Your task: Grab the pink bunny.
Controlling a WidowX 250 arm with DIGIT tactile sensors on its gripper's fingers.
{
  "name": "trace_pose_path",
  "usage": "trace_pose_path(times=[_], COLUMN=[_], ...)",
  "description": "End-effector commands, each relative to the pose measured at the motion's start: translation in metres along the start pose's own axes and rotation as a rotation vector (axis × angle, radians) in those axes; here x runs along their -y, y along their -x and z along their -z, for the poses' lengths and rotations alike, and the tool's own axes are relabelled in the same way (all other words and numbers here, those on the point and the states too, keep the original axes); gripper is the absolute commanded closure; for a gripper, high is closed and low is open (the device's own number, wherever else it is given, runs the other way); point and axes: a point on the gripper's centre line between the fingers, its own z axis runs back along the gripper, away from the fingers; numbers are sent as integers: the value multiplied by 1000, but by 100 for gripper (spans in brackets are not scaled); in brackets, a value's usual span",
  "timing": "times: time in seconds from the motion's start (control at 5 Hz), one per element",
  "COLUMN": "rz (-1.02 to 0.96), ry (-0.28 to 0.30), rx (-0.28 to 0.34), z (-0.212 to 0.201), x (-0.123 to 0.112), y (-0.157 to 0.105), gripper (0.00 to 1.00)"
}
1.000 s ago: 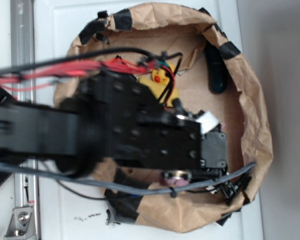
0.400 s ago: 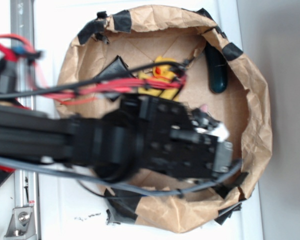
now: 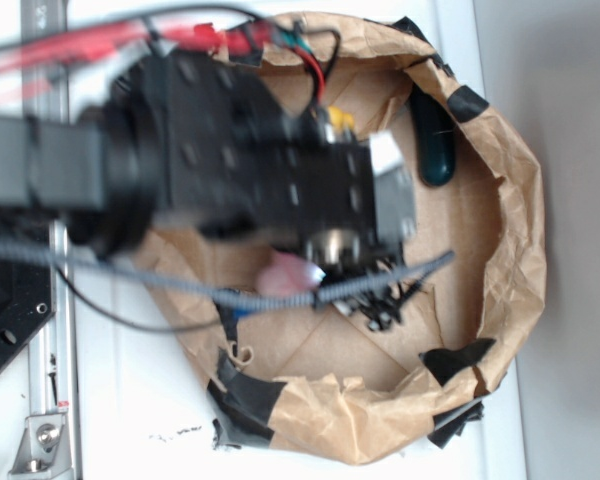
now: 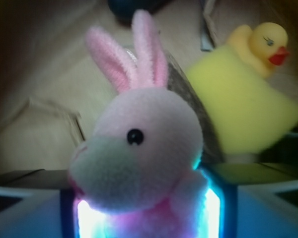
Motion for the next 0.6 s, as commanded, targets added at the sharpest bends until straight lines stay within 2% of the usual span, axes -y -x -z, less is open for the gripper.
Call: trace_pose_path(times=[0.0, 0.2, 0.4], rz=[232, 363, 353], ry=[-48, -111, -97], rx=[318, 375, 365], z=[-67, -56, -59], x=[-8, 0, -5], y=[-16, -13, -8], gripper=[100, 100, 100])
